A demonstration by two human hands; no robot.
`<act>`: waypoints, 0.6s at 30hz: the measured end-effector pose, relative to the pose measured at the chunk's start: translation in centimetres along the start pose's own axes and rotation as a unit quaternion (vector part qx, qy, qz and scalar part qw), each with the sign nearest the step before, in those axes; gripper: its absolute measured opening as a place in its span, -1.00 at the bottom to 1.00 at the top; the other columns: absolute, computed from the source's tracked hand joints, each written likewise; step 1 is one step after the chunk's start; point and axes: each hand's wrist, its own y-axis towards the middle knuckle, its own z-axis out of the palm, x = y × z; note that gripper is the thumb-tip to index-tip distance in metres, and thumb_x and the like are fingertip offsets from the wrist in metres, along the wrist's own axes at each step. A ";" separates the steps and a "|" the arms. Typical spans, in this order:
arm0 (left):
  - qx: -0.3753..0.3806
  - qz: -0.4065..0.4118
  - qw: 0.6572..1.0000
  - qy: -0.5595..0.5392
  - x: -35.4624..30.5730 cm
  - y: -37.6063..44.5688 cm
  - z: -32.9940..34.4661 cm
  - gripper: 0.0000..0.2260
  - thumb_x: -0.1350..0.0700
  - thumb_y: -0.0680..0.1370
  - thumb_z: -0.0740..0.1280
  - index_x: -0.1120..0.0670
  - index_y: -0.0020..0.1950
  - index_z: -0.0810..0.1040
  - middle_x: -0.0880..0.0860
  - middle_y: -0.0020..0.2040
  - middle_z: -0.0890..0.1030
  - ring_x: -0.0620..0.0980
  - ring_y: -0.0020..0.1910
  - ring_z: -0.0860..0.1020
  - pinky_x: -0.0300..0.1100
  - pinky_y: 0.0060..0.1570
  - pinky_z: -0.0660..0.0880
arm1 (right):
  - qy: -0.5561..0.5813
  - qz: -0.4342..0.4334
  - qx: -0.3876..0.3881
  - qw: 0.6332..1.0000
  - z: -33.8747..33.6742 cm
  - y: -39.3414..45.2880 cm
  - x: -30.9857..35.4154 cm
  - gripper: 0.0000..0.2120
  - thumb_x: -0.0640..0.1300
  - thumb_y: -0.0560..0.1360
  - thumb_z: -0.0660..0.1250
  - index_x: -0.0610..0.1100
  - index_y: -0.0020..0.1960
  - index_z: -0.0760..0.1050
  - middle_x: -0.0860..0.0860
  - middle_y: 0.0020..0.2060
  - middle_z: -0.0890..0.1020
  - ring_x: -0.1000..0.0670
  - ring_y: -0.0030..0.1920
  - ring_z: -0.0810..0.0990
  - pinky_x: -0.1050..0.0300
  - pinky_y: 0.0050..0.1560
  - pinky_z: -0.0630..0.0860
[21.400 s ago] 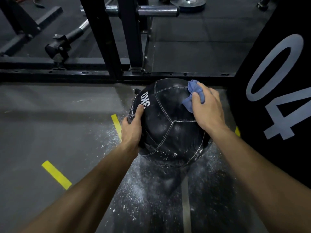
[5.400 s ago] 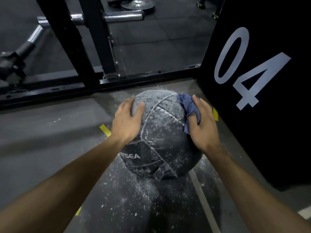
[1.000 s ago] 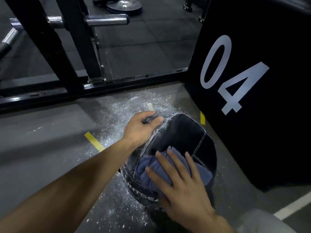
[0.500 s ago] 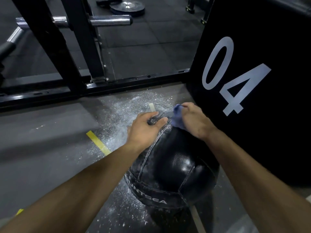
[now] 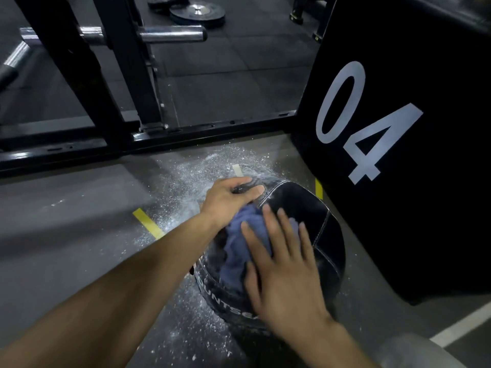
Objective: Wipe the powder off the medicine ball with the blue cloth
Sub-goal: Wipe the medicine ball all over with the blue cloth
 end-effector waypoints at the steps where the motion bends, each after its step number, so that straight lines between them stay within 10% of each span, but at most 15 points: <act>1: 0.009 -0.009 1.000 -0.003 0.0 0.3 -0.1 -0.47 -0.19 0.14 0.73 -0.10 0.04 0.74 0.04 0.17 0.73 0.05 0.19 0.69 0.02 0.35 0.55 | 0.007 0.021 -0.007 1.000 -0.4 1.2 -0.6 -0.42 0.11 0.66 0.08 -0.01 0.65 0.33 -0.19 0.68 0.21 -0.25 0.69 0.14 -0.39 0.60 0.18; 4: 0.032 -0.003 0.996 0.079 -1.2 0.2 0.3 -0.55 -0.06 0.39 0.63 -0.09 0.26 0.69 -0.11 0.19 0.71 -0.07 0.15 0.66 -0.03 0.32 0.55 | 0.072 0.166 0.001 0.984 -1.8 5.6 -2.8 -0.39 0.14 0.65 -0.04 0.03 0.66 0.28 -0.15 0.67 0.23 -0.23 0.67 0.18 -0.39 0.62 0.13; 8: 0.023 -0.018 0.997 0.071 -1.4 -0.5 -0.4 -0.67 -0.01 0.58 0.51 -0.06 0.34 0.64 -0.22 -0.09 0.66 -0.24 -0.25 0.57 -0.37 -0.22 0.53 | 0.179 0.283 0.010 0.942 -2.2 8.7 -6.0 -0.40 0.21 0.57 0.00 0.09 0.54 0.39 -0.04 0.59 0.33 -0.22 0.54 0.35 -0.39 0.50 0.31; 11: -0.051 -0.068 0.996 0.022 0.8 -0.9 -2.3 -0.60 -0.17 0.61 0.41 -0.01 0.37 0.61 -0.08 0.25 0.65 -0.14 0.11 0.65 -0.33 0.03 0.54 | 0.199 0.267 -0.010 0.943 -2.0 8.1 -6.9 -0.41 0.24 0.55 0.00 0.13 0.52 0.40 0.01 0.55 0.37 -0.18 0.44 0.45 -0.30 0.42 0.43; 14: -0.031 -0.237 0.969 -0.068 6.0 -1.2 -3.6 -0.54 -0.32 0.64 0.25 0.07 0.16 0.59 0.14 0.14 0.60 0.01 -0.01 0.65 -0.10 -0.08 0.60 | 0.221 0.254 -0.050 0.940 -1.6 6.7 -7.3 -0.34 0.29 0.53 0.00 0.14 0.58 0.31 0.02 0.55 0.36 -0.12 0.50 0.41 -0.30 0.43 0.43; 18: 0.059 -0.371 0.906 -0.197 14.4 -0.9 -3.2 -0.01 -0.58 0.28 0.41 0.14 0.44 0.58 0.22 0.48 0.50 0.28 0.30 0.49 0.26 0.43 0.35 | 0.257 0.309 -0.095 0.911 -1.0 4.4 -8.3 -0.21 0.39 0.51 -0.01 0.08 0.67 0.19 -0.05 0.63 0.29 -0.14 0.62 0.26 -0.36 0.56 0.26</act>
